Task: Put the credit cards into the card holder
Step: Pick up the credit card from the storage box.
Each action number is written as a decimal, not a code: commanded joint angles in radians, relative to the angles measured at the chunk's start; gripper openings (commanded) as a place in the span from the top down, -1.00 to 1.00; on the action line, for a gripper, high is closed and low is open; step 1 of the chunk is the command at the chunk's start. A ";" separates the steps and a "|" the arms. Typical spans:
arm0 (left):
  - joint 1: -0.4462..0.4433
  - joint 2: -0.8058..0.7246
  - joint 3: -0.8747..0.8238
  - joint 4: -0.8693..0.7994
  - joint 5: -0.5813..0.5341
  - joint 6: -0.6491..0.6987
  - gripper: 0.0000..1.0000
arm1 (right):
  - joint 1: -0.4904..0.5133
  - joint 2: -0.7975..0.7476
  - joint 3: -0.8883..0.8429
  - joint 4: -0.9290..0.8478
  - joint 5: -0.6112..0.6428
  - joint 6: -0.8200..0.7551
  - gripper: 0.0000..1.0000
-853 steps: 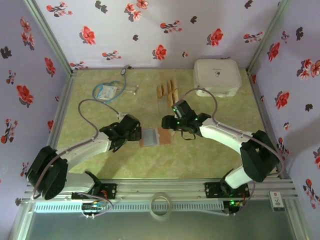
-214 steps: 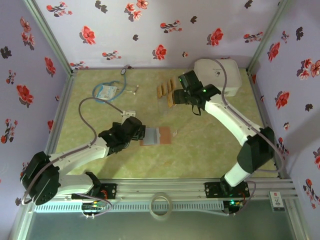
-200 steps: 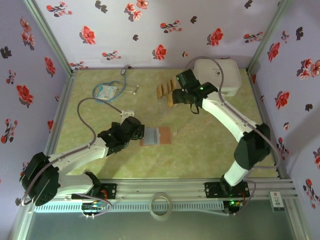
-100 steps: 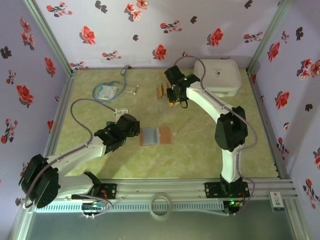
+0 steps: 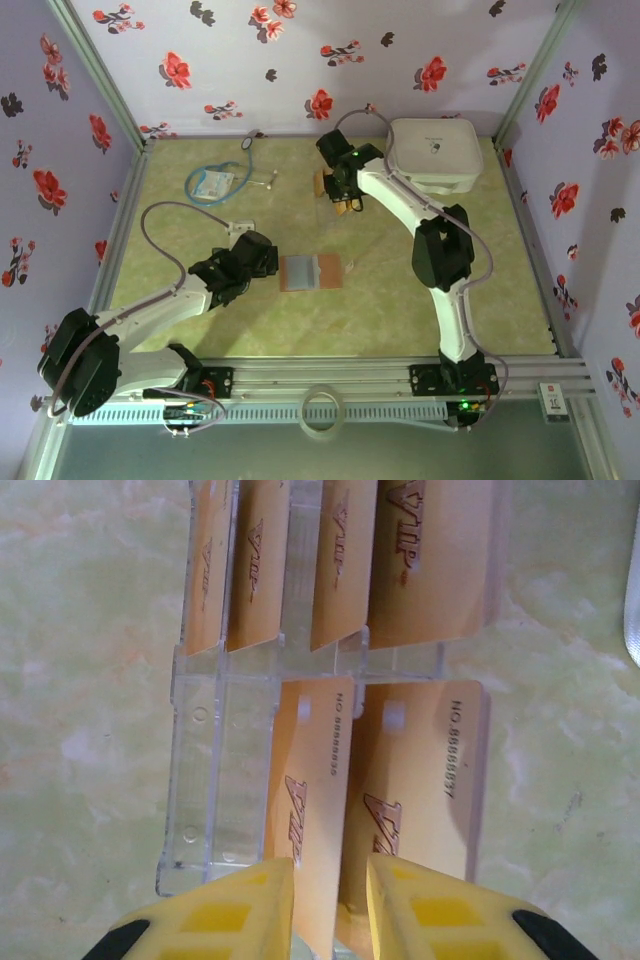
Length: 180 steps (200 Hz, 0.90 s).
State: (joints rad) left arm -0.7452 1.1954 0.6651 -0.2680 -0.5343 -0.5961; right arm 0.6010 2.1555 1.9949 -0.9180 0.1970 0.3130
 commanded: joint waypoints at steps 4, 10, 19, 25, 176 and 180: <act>0.012 -0.002 -0.020 0.013 0.008 -0.018 -0.99 | 0.010 0.038 0.054 -0.051 0.056 -0.027 0.48; 0.013 -0.001 -0.020 0.014 0.011 -0.019 -0.99 | 0.011 0.045 0.058 -0.054 0.059 -0.028 0.48; 0.013 0.000 -0.021 0.016 0.014 -0.017 -0.99 | 0.011 0.057 0.070 -0.061 0.063 -0.028 0.48; 0.015 0.000 -0.021 0.016 0.014 -0.017 -0.99 | 0.011 0.064 0.074 -0.064 0.067 -0.029 0.48; 0.043 0.001 -0.049 0.044 0.039 -0.007 -0.99 | 0.014 0.110 0.120 -0.077 0.033 -0.023 0.58; 0.043 0.002 -0.048 0.044 0.040 -0.006 -0.99 | 0.014 0.109 0.120 -0.077 0.032 -0.023 0.59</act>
State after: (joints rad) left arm -0.7120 1.1954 0.6315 -0.2420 -0.4931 -0.5961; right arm 0.6090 2.2494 2.0804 -0.9722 0.2398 0.2947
